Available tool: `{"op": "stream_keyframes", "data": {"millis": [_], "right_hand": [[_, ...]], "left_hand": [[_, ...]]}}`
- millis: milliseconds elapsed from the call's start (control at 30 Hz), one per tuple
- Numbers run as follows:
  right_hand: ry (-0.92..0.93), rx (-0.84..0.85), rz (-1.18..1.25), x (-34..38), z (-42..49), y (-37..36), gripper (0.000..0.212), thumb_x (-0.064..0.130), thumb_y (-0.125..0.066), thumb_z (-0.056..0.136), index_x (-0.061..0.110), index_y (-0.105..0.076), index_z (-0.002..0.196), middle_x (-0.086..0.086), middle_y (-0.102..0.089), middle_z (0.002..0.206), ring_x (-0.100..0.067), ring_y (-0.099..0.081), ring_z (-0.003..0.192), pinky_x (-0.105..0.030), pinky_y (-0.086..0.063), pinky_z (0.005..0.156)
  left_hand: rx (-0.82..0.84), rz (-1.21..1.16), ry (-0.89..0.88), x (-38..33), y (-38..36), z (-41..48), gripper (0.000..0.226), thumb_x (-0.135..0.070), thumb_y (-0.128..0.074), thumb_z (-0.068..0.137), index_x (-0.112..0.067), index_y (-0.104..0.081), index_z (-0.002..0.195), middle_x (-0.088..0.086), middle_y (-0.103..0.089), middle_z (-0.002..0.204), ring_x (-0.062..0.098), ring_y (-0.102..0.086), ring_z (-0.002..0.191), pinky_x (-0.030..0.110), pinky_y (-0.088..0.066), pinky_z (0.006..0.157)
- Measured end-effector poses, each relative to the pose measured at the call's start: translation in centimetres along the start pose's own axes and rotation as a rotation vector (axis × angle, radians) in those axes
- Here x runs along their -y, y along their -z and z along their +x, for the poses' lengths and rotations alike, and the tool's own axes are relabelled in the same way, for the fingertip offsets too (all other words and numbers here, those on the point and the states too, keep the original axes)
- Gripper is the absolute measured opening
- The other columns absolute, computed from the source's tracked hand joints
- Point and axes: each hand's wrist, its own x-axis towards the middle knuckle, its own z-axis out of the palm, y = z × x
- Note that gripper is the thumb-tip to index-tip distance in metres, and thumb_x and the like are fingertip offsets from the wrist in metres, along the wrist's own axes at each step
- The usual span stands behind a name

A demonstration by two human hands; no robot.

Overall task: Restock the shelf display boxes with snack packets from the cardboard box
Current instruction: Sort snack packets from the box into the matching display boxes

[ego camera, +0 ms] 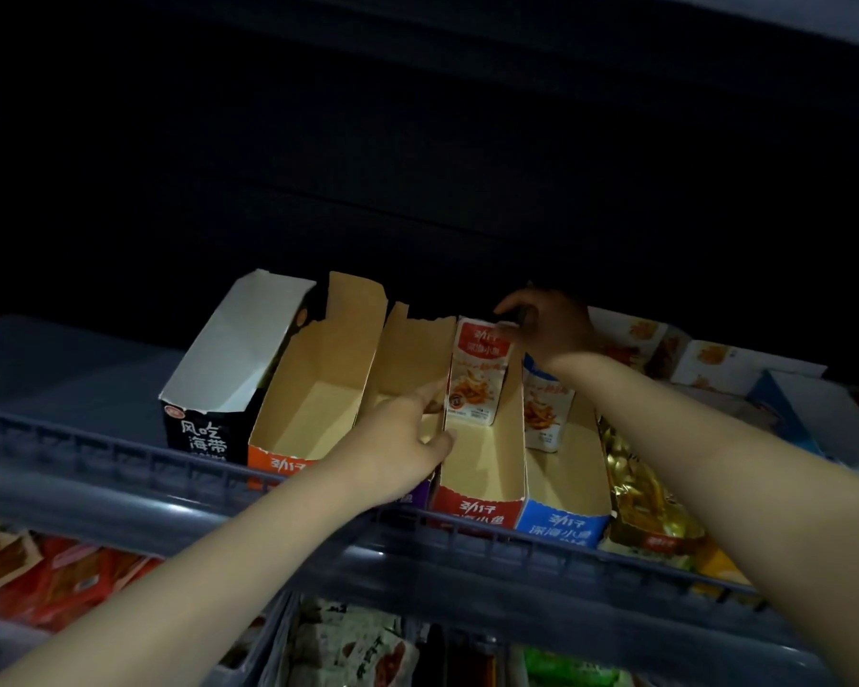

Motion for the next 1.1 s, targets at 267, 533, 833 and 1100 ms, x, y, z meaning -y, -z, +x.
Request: {"op": "stream_keyframes", "data": {"millis": [267,533,833,1100], "right_hand": [[0.068,-0.128,0.338,3.9,-8.0,3.1,0.019,0.023,-0.067,0.088,0.025,-0.066,0.107,0.011,-0.063,0.107,-0.004,-0.058,0.102,-0.007,-0.043,0.082],[0.086,0.075,0.270,3.1,-26.5,4.4,0.024,0.028,-0.061,0.091,0.036,-0.059,0.113,0.022,-0.053,0.123,0.004,-0.045,0.122,-0.010,-0.031,0.104],[-0.198,0.491,0.309,-1.1,-43.7,-6.6,0.023,0.028,-0.060,0.093,0.031,-0.059,0.115,0.016,-0.053,0.116,0.001,-0.053,0.105,-0.020,-0.047,0.090],[-1.075,0.728,0.625,-6.9,-53.0,-15.4,0.062,0.032,-0.071,0.085,0.012,-0.041,0.135,-0.001,-0.041,0.135,-0.023,-0.042,0.128,-0.026,-0.039,0.093]], "left_hand": [[-0.323,0.052,-0.313,-2.4,-1.0,-5.3,0.037,-0.027,-0.052,0.095,-0.034,-0.048,0.131,-0.021,-0.052,0.123,-0.005,-0.047,0.110,0.013,-0.041,0.091],[-0.218,-0.018,-0.351,0.8,-7.9,-14.3,0.027,-0.030,-0.049,0.094,-0.019,-0.060,0.116,-0.011,-0.062,0.103,0.002,-0.059,0.092,0.013,-0.045,0.079],[0.156,0.039,0.123,12.0,-19.1,-23.8,0.028,-0.027,-0.055,0.094,-0.034,-0.051,0.120,-0.015,-0.061,0.098,0.008,-0.061,0.089,0.030,-0.053,0.080],[0.546,0.266,0.594,19.8,-23.8,-27.3,0.063,-0.050,-0.048,0.094,-0.021,-0.029,0.146,0.005,-0.038,0.149,0.022,-0.046,0.128,0.037,-0.043,0.102]]}}
